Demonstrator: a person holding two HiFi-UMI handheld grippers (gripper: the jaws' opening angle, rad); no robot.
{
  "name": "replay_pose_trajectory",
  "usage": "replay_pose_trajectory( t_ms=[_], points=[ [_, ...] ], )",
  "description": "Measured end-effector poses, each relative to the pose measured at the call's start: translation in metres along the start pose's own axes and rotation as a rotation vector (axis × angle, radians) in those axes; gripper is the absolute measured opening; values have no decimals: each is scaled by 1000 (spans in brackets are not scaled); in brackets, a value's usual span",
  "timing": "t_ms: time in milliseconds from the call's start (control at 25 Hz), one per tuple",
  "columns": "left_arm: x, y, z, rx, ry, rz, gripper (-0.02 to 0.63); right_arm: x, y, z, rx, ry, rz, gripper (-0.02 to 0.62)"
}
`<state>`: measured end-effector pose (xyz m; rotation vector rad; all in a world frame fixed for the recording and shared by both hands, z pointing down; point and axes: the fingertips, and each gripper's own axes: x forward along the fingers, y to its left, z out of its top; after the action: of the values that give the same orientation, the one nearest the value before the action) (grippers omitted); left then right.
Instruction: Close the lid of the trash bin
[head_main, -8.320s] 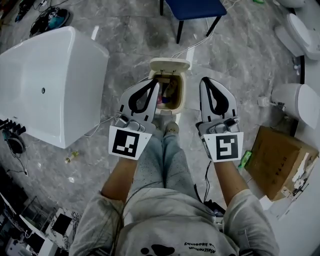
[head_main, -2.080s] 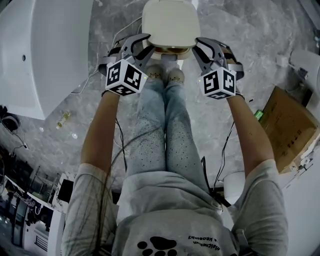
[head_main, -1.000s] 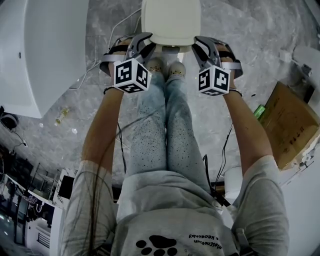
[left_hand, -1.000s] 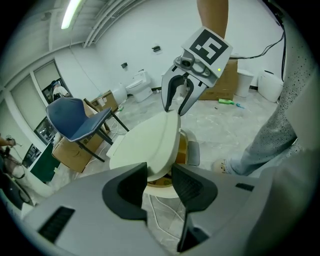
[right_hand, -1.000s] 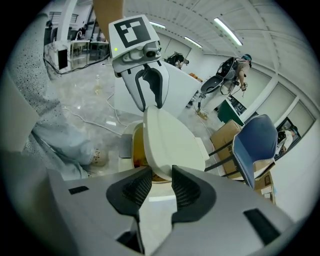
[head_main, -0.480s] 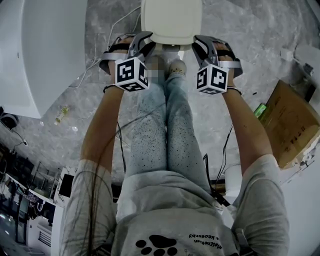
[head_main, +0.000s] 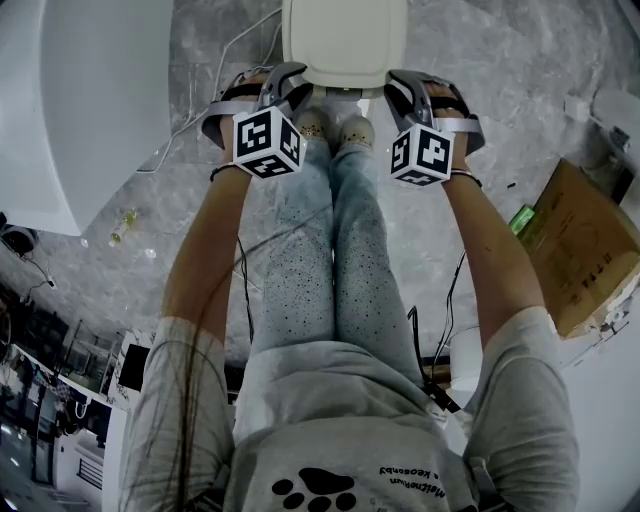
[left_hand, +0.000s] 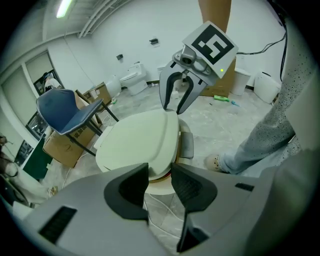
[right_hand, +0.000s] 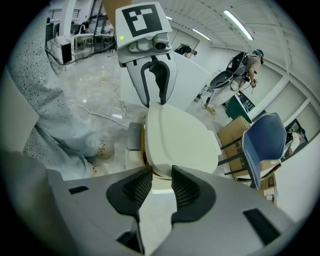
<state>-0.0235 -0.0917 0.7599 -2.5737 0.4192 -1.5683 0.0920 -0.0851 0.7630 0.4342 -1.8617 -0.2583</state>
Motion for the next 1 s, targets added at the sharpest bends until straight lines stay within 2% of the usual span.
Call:
replay_pose_trajectory(
  t_ms=[240,1000],
  points=[
    [5,-2,-4,5,22,-17,143,6,3,-2,6,16,22,130],
    [22,-11,-12,-9,75,-118,118,23,14,-9,-86,74,130,117]
  ],
)
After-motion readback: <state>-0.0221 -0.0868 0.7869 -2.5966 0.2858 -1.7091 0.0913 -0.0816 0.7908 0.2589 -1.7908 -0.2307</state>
